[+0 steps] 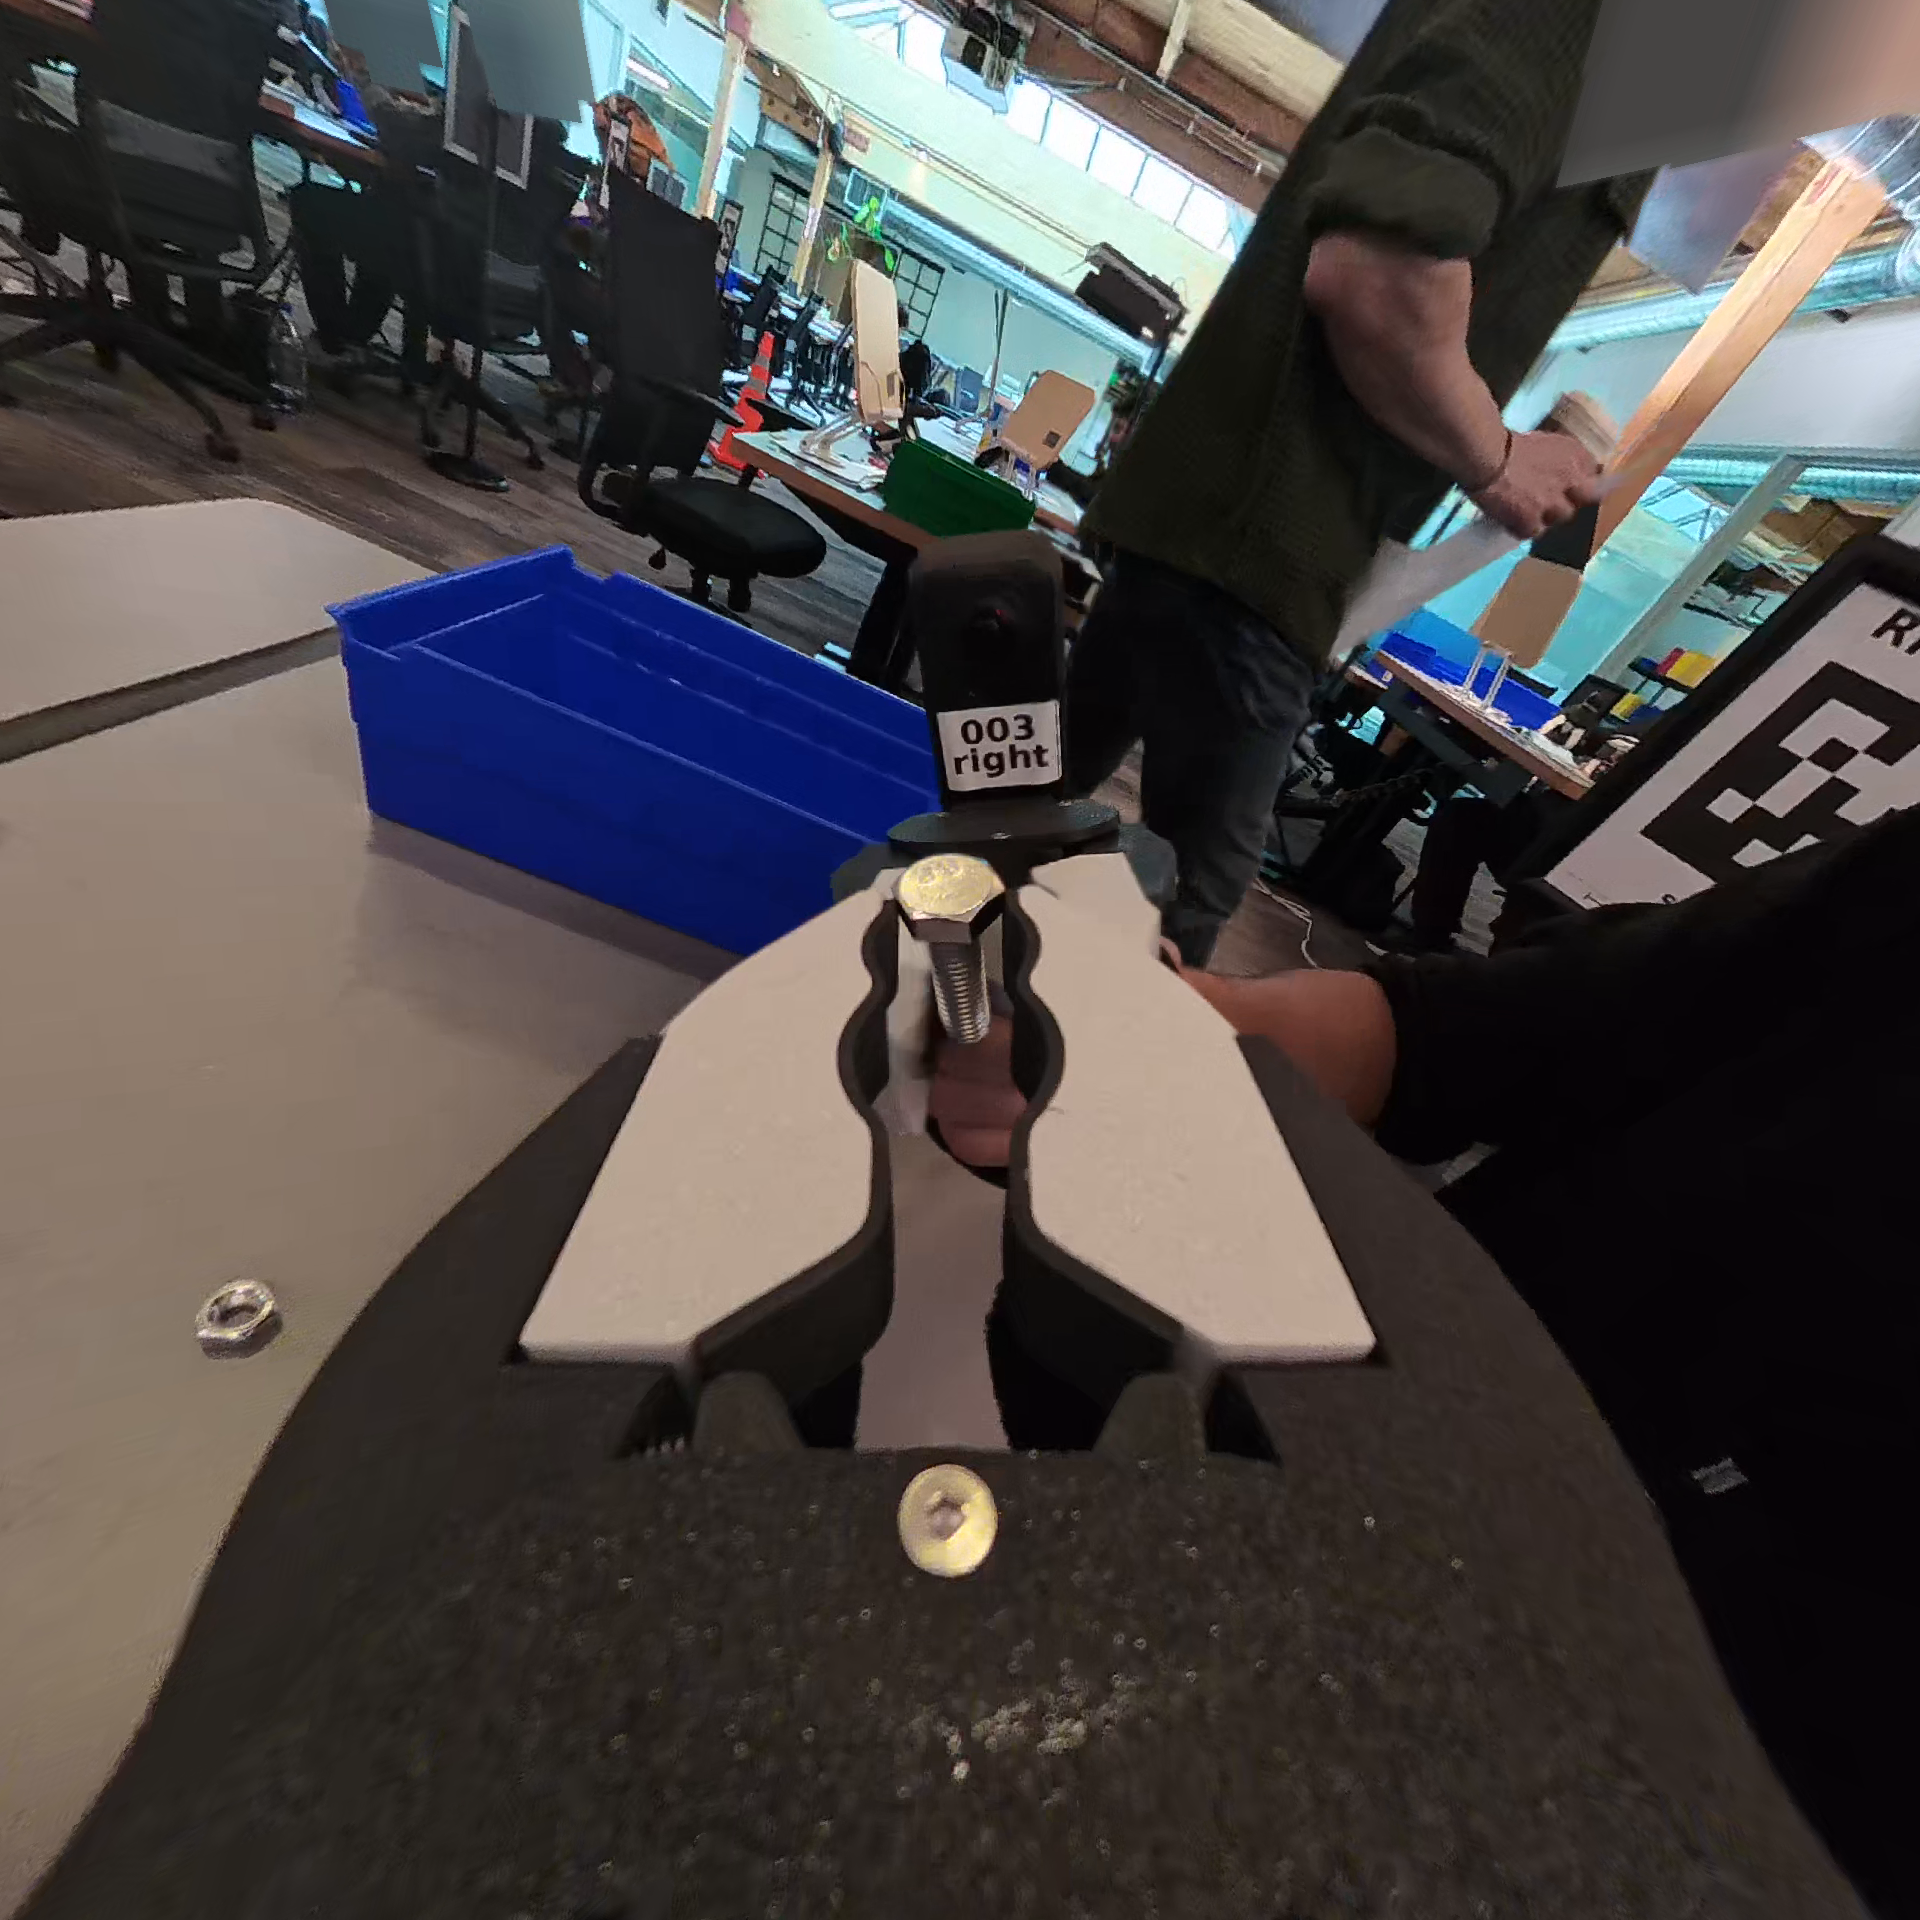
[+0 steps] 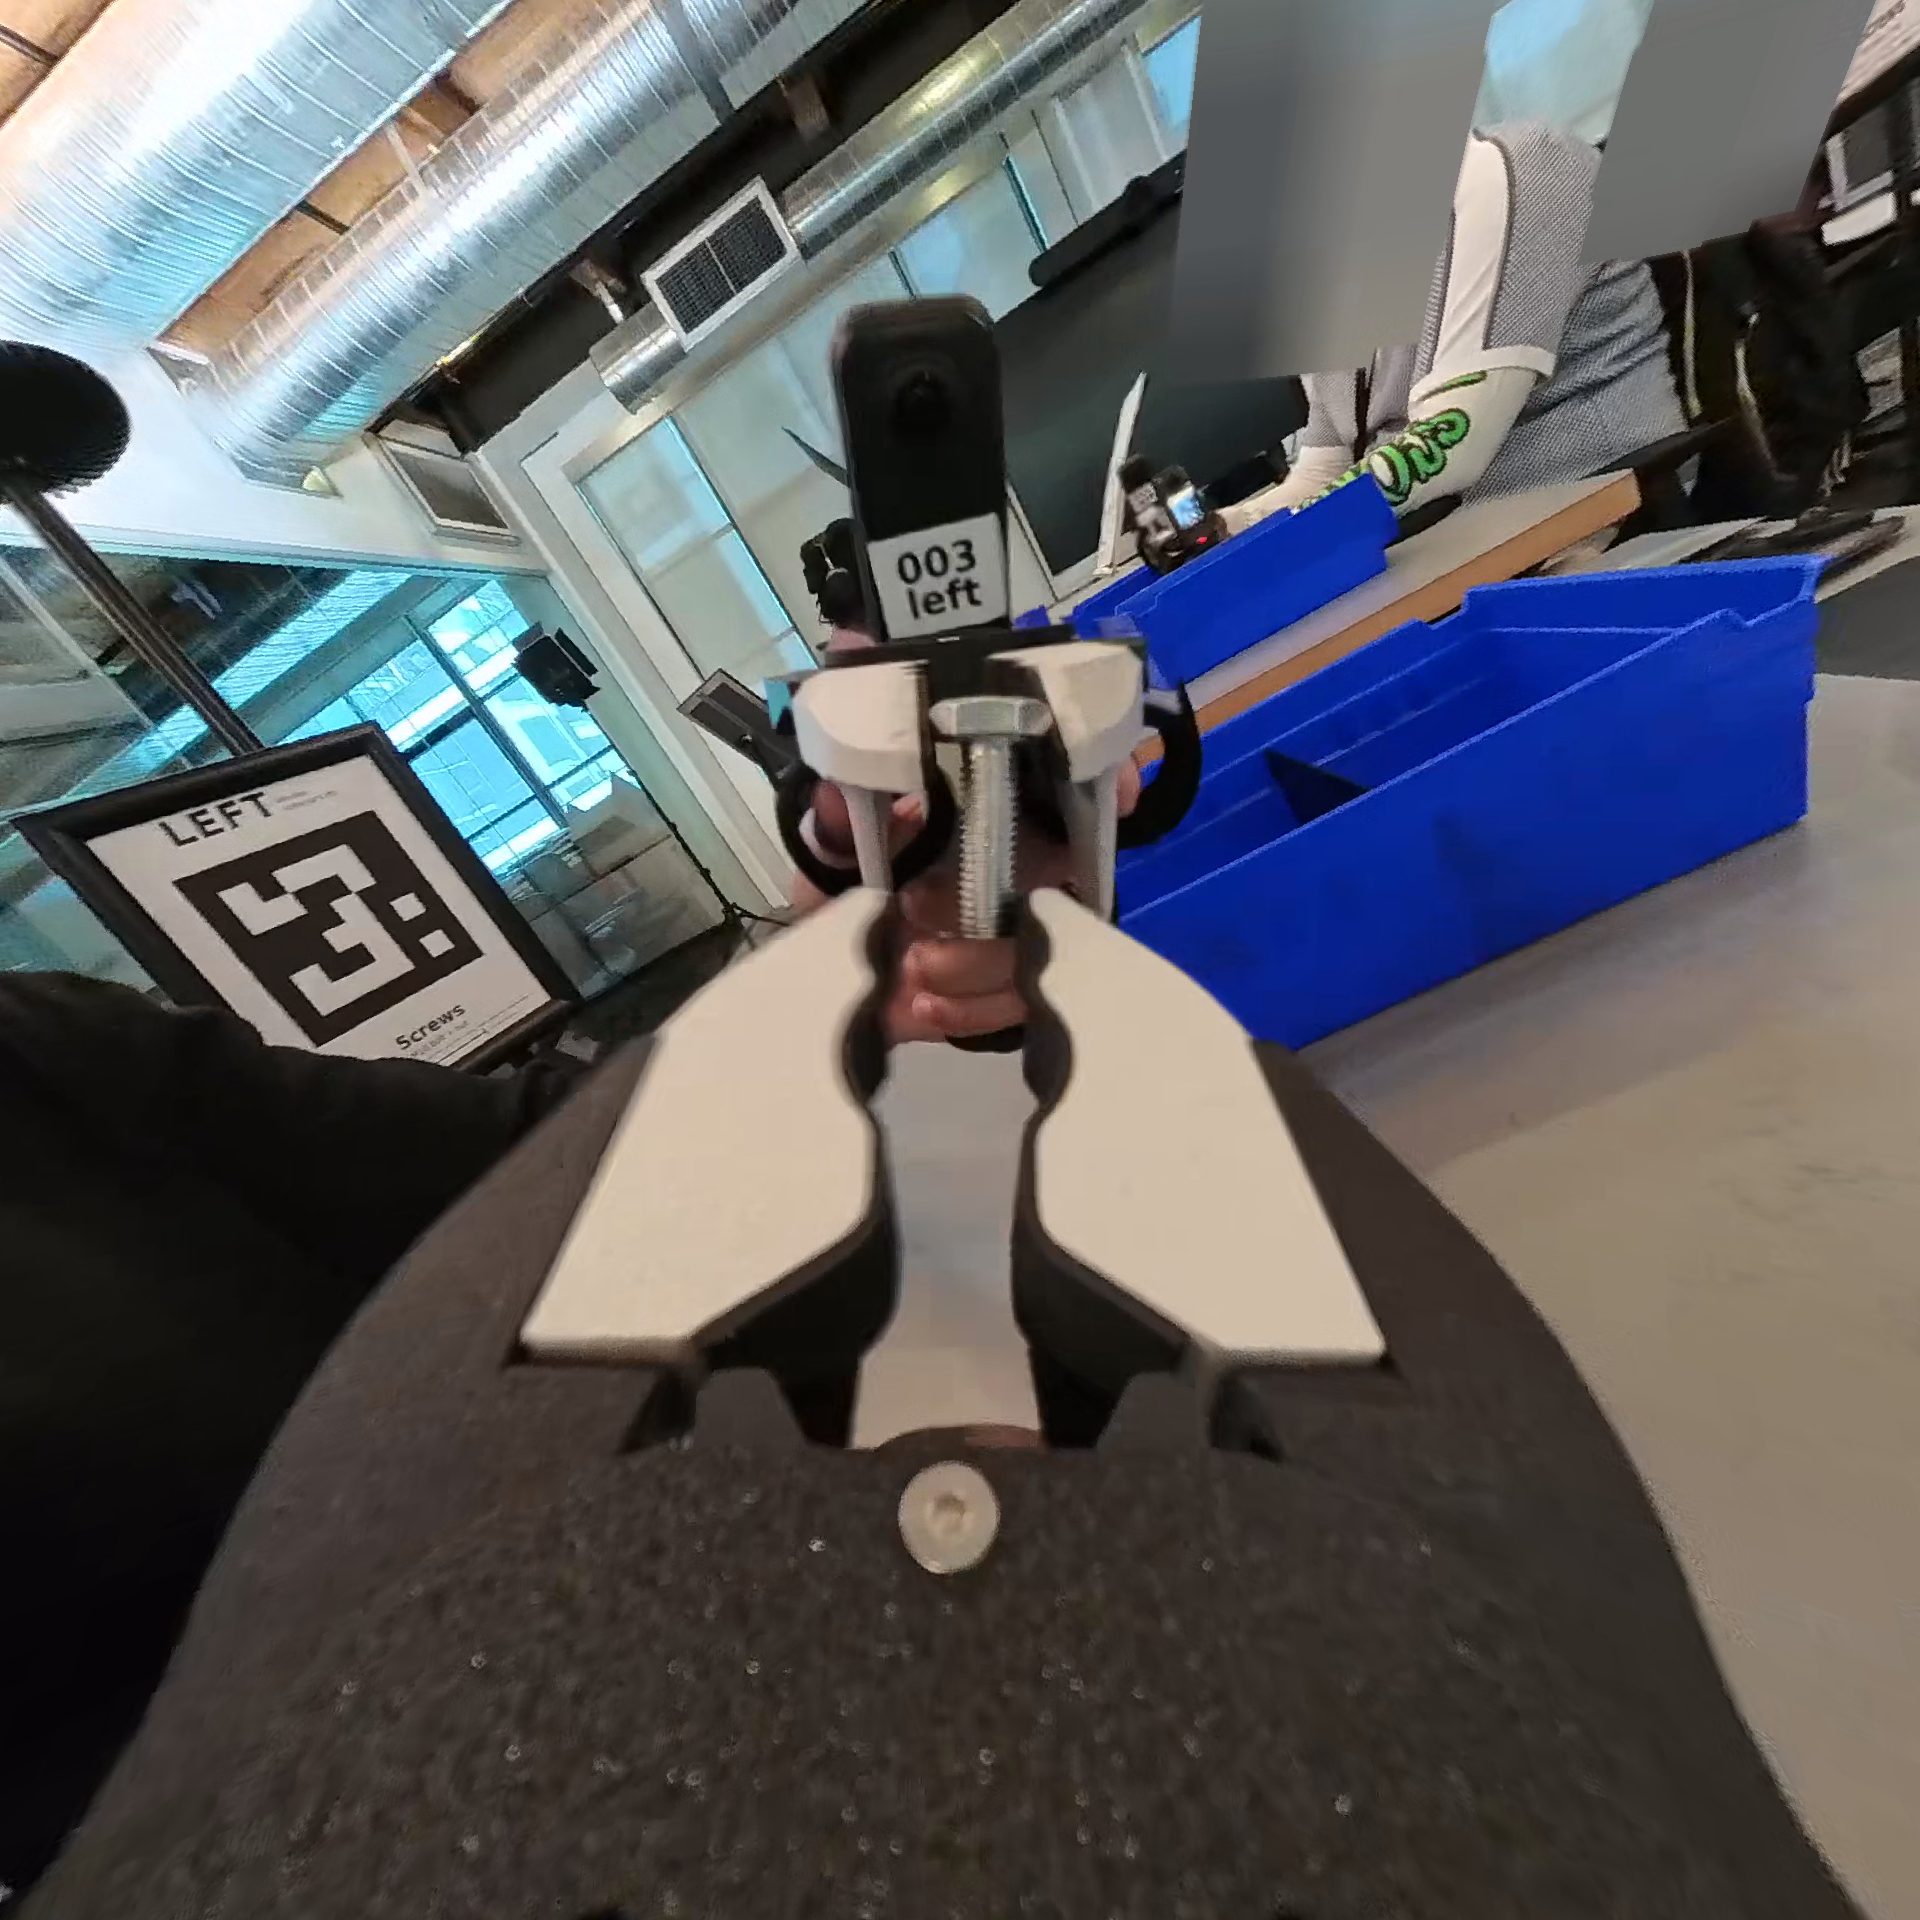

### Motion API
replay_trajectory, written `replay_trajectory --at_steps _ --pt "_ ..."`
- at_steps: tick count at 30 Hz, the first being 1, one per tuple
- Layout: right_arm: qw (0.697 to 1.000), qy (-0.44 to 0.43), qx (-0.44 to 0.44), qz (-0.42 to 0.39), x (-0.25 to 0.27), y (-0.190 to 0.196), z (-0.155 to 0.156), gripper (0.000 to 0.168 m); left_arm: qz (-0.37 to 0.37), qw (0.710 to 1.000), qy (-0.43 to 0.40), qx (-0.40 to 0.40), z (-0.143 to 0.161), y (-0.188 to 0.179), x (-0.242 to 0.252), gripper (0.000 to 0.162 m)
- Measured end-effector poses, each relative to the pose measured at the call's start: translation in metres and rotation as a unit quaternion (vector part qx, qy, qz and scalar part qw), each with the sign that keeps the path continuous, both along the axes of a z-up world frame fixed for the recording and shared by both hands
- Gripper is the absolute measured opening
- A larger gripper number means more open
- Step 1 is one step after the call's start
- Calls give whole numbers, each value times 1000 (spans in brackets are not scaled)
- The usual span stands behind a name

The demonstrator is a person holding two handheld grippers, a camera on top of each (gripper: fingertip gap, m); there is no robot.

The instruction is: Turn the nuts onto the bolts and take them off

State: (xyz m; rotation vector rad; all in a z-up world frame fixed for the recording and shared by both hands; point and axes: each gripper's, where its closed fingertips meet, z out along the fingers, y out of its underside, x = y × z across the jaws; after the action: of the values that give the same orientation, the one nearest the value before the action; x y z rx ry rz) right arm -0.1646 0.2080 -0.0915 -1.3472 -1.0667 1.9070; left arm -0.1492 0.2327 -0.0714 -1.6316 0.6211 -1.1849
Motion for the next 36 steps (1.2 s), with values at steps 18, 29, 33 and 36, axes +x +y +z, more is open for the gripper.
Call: replay_trajectory --at_steps 18,29,33,36 --pt "981 -90 165 -42 14 9 -20 9 -105 971 216 -13 -29 -19 -3 50" --pt "960 -129 237 -74 11 13 -34 9 -160 959 220 -84 -39 -12 3 38" --pt "957 -138 243 -82 11 16 -38 9 -161 955 230 -96 -47 -12 1 18" --pt "953 -145 251 -85 12 18 -40 9 -153 956 238 -85 -50 -11 2 18"
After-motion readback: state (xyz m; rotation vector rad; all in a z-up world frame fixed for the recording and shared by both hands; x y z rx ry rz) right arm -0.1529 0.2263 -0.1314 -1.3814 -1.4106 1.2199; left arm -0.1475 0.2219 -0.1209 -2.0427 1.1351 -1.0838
